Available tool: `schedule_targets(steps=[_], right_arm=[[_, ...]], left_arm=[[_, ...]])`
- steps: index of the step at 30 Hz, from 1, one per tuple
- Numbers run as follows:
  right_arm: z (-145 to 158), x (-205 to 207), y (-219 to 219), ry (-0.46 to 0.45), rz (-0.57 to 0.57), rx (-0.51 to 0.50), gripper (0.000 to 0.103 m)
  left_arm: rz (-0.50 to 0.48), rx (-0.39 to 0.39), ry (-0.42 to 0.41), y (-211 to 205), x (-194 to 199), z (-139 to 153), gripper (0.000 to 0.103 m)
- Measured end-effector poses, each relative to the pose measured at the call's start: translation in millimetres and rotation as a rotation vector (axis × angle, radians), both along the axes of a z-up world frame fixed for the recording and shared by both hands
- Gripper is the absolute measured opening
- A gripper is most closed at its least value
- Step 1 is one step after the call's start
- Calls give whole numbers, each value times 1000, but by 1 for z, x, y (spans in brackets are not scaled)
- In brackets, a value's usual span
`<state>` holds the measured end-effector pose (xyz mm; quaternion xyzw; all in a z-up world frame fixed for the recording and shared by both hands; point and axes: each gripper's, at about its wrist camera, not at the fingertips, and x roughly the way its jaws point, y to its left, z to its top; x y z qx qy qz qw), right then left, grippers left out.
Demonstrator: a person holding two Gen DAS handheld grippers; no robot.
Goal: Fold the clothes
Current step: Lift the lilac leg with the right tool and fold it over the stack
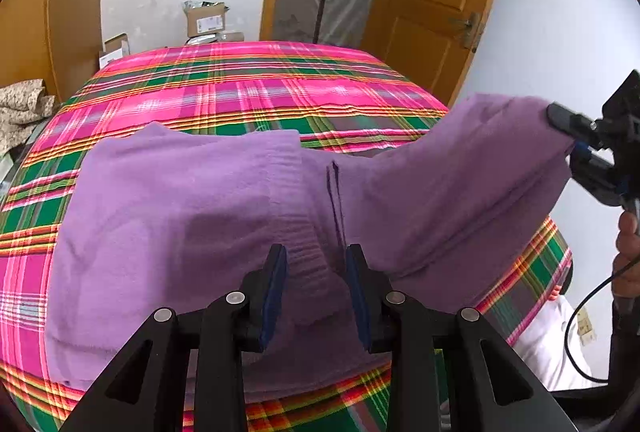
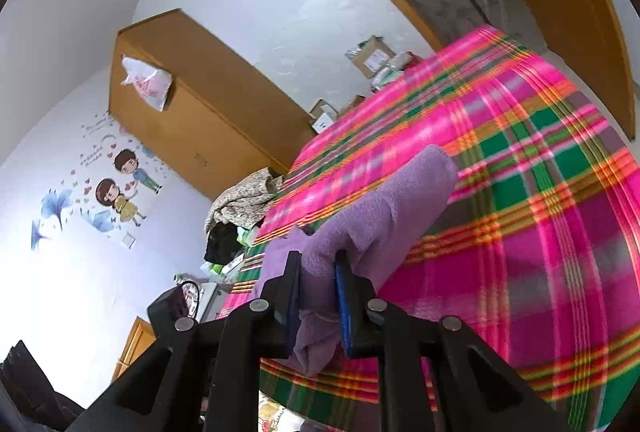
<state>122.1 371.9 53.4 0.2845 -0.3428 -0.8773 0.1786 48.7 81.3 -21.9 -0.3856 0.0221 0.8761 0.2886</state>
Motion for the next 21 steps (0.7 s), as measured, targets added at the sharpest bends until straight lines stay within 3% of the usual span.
schedule_targets(steps=[11, 21], right_arm=[[47, -34, -43, 82, 128, 62, 16], [76, -74, -112, 127, 299, 112, 16]], left_arm=[[7, 13, -10, 3, -16, 0, 32], [95, 72, 1, -38, -17, 10, 32]])
